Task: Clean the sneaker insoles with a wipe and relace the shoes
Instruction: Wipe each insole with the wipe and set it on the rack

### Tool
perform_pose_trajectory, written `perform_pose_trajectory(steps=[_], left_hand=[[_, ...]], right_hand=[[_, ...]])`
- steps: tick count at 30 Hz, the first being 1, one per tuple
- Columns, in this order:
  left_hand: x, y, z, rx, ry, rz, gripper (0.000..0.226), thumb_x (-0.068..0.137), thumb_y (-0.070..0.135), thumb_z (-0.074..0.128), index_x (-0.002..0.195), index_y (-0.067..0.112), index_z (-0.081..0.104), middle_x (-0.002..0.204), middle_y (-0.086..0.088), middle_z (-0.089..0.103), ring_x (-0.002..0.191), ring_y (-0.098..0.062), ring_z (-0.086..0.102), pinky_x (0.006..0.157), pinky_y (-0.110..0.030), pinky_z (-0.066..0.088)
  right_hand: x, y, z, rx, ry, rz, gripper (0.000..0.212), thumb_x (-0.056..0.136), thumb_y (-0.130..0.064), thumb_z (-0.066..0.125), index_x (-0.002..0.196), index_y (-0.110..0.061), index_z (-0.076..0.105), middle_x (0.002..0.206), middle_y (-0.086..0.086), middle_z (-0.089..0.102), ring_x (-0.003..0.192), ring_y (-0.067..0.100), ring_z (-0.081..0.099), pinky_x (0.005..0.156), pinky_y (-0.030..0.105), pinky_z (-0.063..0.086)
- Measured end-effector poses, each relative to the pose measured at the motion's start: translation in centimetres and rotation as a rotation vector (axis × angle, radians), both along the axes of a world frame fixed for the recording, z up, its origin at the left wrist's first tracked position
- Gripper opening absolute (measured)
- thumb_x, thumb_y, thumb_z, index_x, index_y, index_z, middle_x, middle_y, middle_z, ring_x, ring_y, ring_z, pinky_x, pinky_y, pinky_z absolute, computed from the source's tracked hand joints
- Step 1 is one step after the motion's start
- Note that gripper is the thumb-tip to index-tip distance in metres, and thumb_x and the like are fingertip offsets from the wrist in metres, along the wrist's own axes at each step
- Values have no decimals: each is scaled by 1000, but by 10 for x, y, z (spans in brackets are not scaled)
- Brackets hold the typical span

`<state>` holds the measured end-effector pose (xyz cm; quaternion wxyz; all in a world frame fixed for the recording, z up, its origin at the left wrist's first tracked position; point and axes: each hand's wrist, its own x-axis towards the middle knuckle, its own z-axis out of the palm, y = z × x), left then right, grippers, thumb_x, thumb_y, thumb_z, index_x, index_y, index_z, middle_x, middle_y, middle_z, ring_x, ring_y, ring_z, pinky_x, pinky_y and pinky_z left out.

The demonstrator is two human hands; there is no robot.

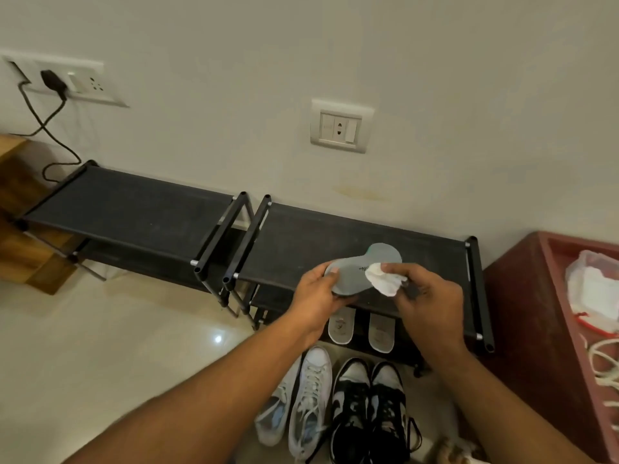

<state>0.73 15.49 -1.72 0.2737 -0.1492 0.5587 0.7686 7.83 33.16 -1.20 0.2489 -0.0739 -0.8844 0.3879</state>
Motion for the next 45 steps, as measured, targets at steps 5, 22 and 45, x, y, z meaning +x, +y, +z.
perform_pose_trajectory(steps=[5, 22, 45], left_hand=[[11, -4, -2, 61, -50, -26, 30, 114, 15, 45, 134, 9, 67, 134, -19, 70, 124, -32, 69, 91, -37, 64], [-23, -30, 20, 130, -61, 120, 25, 113, 17, 50, 101, 7, 69, 91, -12, 74, 81, -19, 73, 73, -32, 62], [-23, -35, 26, 128, -11, 59, 23, 113, 16, 51, 112, 4, 71, 102, -14, 77, 98, -25, 74, 82, -33, 62]], right_hand=[[-13, -16, 0, 88, -17, 19, 38, 81, 1, 82, 111, -23, 80, 106, -8, 79, 96, 10, 74, 83, 40, 63], [-30, -75, -16, 565, 91, 333, 35, 93, -13, 65, 128, -13, 72, 128, 2, 73, 125, 19, 65, 101, 41, 51], [-31, -71, -13, 661, 69, 367, 44, 99, -7, 57, 142, -14, 61, 149, 3, 57, 143, 14, 49, 124, 31, 27]])
